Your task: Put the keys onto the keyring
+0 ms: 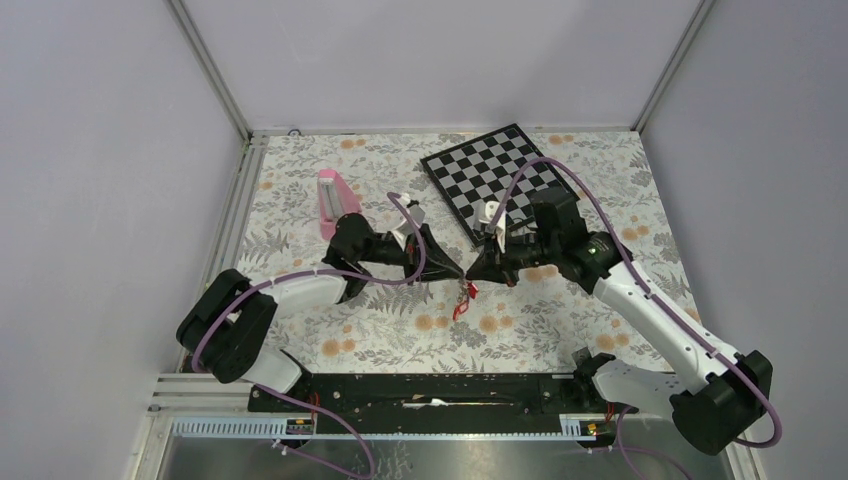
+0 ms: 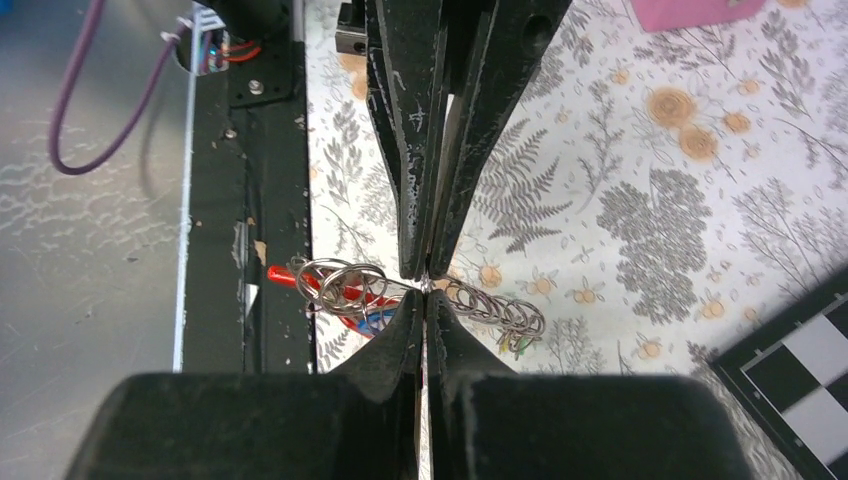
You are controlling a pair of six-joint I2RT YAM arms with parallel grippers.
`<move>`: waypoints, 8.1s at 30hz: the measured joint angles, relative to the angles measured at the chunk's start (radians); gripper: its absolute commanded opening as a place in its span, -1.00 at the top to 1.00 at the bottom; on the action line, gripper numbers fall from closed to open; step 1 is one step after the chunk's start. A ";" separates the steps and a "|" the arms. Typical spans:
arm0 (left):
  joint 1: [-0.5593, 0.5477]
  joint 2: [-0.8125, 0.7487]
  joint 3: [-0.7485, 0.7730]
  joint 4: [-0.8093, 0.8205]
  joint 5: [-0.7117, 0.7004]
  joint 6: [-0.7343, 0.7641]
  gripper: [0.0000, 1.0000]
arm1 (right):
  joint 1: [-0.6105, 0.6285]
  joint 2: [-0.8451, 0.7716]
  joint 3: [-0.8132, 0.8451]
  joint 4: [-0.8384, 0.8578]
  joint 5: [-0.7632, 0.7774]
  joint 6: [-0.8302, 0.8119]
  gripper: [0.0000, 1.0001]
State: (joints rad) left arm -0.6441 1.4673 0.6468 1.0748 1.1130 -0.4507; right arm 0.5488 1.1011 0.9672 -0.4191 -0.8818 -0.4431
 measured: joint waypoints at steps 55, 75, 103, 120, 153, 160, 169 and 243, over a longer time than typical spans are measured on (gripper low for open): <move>-0.021 0.042 0.087 -0.197 -0.004 0.108 0.86 | 0.106 0.126 0.246 -0.332 0.298 -0.076 1.00; -0.022 0.042 0.063 -0.002 0.036 -0.008 1.00 | 0.074 0.040 0.183 -0.240 0.258 -0.033 0.33; -0.023 0.061 0.029 0.247 0.035 -0.187 1.00 | 0.004 -0.037 0.048 -0.092 0.059 0.037 0.39; -0.023 0.071 0.024 0.249 0.029 -0.166 0.95 | -0.002 -0.037 0.048 -0.100 0.026 0.029 1.00; -0.024 0.035 0.111 -0.161 -0.022 0.034 0.25 | 0.029 0.069 0.143 -0.254 0.185 -0.014 1.00; -0.018 0.035 0.110 -0.098 -0.010 0.008 0.23 | 0.030 0.045 0.136 -0.252 0.186 -0.034 1.00; -0.018 0.035 0.110 -0.095 -0.014 0.006 0.28 | 0.031 0.020 0.133 -0.249 0.186 -0.038 1.00; -0.038 0.104 0.074 0.259 0.002 -0.238 1.00 | -0.037 -0.047 -0.013 -0.049 -0.018 0.086 0.70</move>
State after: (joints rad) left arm -0.6823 1.5715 0.7208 1.3334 1.1145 -0.6888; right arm 0.5121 1.0538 0.9543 -0.4679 -0.9001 -0.3573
